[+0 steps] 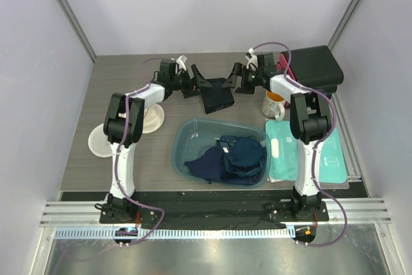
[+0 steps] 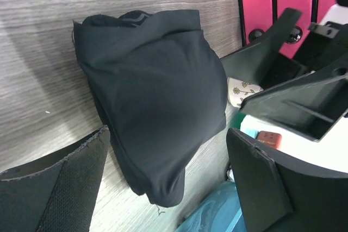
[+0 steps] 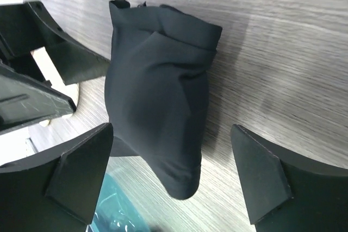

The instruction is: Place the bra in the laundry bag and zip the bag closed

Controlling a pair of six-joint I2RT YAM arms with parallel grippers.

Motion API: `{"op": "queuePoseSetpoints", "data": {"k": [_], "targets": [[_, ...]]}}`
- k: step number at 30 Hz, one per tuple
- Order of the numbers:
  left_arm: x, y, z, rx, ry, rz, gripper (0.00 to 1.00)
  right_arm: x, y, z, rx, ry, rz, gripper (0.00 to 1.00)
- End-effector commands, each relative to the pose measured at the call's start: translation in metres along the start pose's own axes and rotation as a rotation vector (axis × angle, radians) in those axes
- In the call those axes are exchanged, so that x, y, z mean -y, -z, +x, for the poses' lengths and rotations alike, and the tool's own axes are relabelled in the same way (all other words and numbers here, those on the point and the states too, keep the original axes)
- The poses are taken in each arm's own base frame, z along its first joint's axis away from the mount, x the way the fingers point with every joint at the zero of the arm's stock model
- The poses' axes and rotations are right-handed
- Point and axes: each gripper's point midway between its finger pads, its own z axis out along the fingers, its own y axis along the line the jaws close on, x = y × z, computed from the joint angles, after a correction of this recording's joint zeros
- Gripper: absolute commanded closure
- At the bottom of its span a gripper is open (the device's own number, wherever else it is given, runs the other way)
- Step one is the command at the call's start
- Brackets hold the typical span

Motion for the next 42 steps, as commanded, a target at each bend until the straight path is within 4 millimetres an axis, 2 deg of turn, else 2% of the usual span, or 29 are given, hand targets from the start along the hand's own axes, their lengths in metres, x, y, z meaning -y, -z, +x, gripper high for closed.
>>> {"op": "queuePoseSetpoints", "data": {"k": [1, 2, 7, 13, 27, 36, 41, 42], "targets": [[0.009, -0.001, -0.010, 0.008, -0.019, 0.034, 0.15, -0.024, 0.000, -0.021, 0.026, 0.077, -0.106, 0.03], [0.008, -0.002, -0.008, 0.002, -0.020, 0.034, 0.15, -0.026, -0.003, -0.019, 0.016, 0.073, -0.124, 0.00], [-0.003, -0.006, -0.003, -0.009, -0.005, 0.012, 0.18, -0.022, -0.014, -0.005, -0.019, 0.062, -0.145, 0.00], [-0.006, -0.009, 0.000, -0.028, -0.018, -0.016, 0.21, -0.021, -0.026, 0.003, -0.031, 0.033, -0.194, 0.00], [-0.005, -0.014, 0.008, -0.054, -0.020, -0.039, 0.24, -0.042, -0.042, 0.004, 0.001, 0.018, -0.279, 0.01], [-0.012, -0.012, 0.012, -0.068, -0.043, -0.086, 0.25, -0.023, -0.050, 0.015, -0.008, 0.003, -0.213, 0.02], [-0.011, -0.003, 0.011, -0.072, -0.064, -0.110, 0.16, -0.016, -0.050, 0.017, -0.017, -0.028, -0.211, 0.04], [-0.004, 0.004, 0.007, -0.057, -0.070, -0.103, 0.15, -0.016, -0.050, 0.017, -0.019, -0.029, -0.212, 0.04]]}}
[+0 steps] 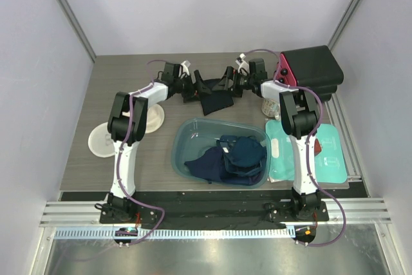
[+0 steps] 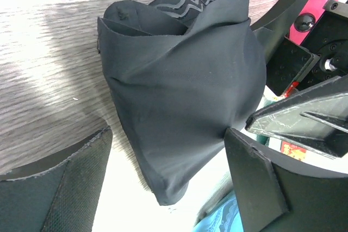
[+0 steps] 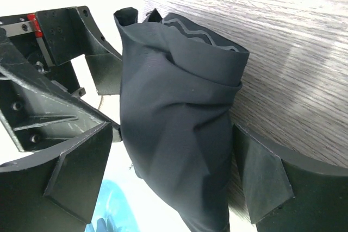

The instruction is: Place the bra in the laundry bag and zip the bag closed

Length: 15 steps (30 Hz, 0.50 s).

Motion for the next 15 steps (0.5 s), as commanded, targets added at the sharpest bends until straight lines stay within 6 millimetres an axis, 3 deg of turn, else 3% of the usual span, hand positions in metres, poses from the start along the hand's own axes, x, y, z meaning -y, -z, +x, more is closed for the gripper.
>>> {"op": "queuePoseSetpoints", "data": {"k": [1, 5, 9, 15], "targets": [[0.022, 0.023, -0.017, 0.052, -0.062, 0.012, 0.14, 0.000, -0.001, -0.001, 0.008, 0.004, -0.014, 0.04], [0.018, 0.038, -0.025, 0.102, -0.080, 0.010, 0.11, -0.001, 0.004, -0.006, 0.027, 0.008, -0.001, 0.04], [0.025, 0.034, -0.028, 0.071, -0.062, 0.173, 0.14, 0.002, 0.007, -0.013, 0.029, -0.072, -0.021, 0.07], [0.028, 0.021, -0.039, 0.111, -0.074, 0.242, 0.19, 0.006, 0.006, -0.018, 0.032, -0.119, -0.037, 0.19]]}}
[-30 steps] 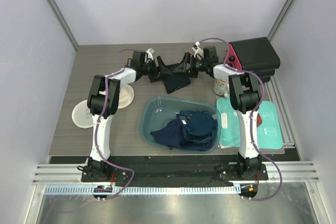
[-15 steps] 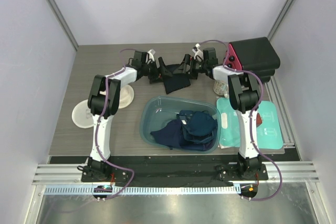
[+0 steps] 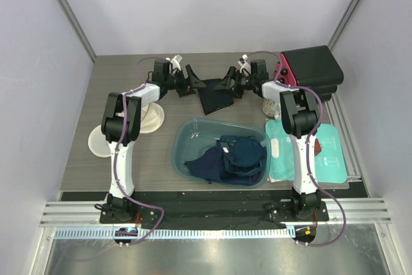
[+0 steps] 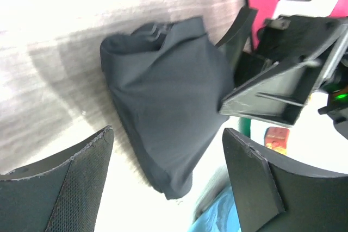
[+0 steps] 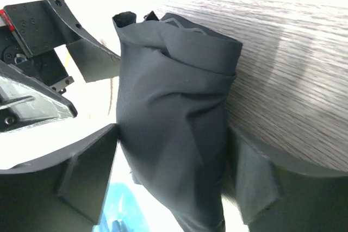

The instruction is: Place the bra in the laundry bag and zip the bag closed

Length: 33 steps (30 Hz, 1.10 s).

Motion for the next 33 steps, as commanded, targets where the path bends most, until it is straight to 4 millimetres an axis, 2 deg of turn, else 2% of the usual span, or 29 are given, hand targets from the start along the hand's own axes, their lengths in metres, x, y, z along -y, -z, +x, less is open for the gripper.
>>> {"op": "queuePoseSetpoints", "data": {"k": [1, 7, 12, 17, 20, 23, 30, 32, 33], "targets": [[0.017, -0.009, -0.013, 0.035, -0.016, 0.128, 0.20, -0.001, 0.002, -0.015, 0.019, -0.039, -0.037, 0.21], [0.011, -0.010, -0.008, 0.030, 0.003, 0.115, 0.18, 0.014, 0.001, -0.017, 0.024, -0.068, 0.016, 0.27], [0.007, -0.011, 0.000, 0.019, 0.001, 0.112, 0.15, 0.012, 0.004, -0.021, 0.029, -0.053, 0.030, 0.27], [0.008, -0.023, 0.006, 0.011, 0.019, 0.150, 0.22, 0.011, 0.005, -0.023, 0.035, -0.046, 0.041, 0.27], [0.017, -0.029, 0.008, 0.022, 0.027, 0.183, 0.27, 0.010, 0.005, -0.023, 0.032, -0.049, 0.038, 0.27], [0.014, -0.036, 0.009, 0.030, 0.054, 0.181, 0.28, 0.005, 0.005, -0.026, 0.035, -0.045, 0.032, 0.27], [-0.002, -0.041, 0.018, 0.015, 0.085, 0.110, 0.26, 0.005, 0.005, -0.027, 0.034, -0.037, 0.033, 0.27], [-0.008, -0.034, 0.020, 0.001, 0.052, 0.039, 0.21, 0.005, 0.006, -0.027, 0.034, -0.037, 0.032, 0.27], [-0.006, -0.030, 0.015, 0.019, 0.031, 0.016, 0.18, 0.003, 0.006, -0.028, 0.035, -0.031, 0.030, 0.27]]}}
